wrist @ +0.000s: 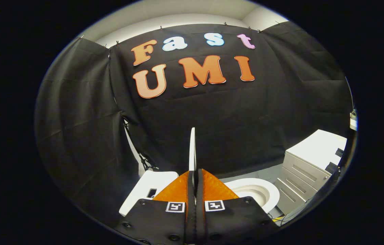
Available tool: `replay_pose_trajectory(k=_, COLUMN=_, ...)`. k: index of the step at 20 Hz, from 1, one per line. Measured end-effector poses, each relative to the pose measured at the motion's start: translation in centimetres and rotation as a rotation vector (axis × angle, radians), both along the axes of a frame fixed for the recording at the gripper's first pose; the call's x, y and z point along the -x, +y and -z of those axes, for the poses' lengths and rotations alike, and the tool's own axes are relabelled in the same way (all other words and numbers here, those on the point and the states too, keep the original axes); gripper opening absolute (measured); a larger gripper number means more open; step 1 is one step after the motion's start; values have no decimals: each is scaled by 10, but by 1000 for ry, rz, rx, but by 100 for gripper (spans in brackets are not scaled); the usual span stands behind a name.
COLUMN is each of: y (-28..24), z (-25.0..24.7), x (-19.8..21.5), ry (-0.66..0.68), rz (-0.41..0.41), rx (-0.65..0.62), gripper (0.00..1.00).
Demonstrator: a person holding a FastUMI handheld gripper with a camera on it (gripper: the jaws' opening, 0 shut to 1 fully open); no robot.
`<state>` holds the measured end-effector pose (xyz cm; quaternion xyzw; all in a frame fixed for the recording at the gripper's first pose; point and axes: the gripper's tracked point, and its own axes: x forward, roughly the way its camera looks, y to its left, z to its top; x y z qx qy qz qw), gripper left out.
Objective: Open the toilet lid.
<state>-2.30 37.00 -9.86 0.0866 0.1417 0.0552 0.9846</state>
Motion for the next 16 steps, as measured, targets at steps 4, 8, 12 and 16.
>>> replay_pose_trajectory(k=4, y=32, z=-3, x=0, ry=-6, rz=-45, rx=8, gripper=8)
replay_pose_trajectory(k=8, y=65, z=-5, x=7, ry=-17, rz=-97, rx=22, gripper=8)
replay_pose_trajectory(k=12, y=93, z=-3, x=12, ry=-12, rz=-134, rx=31, gripper=8)
replay_pose_trajectory(k=16, y=126, z=1, x=17, ry=-8, rz=-179, rx=52, gripper=8)
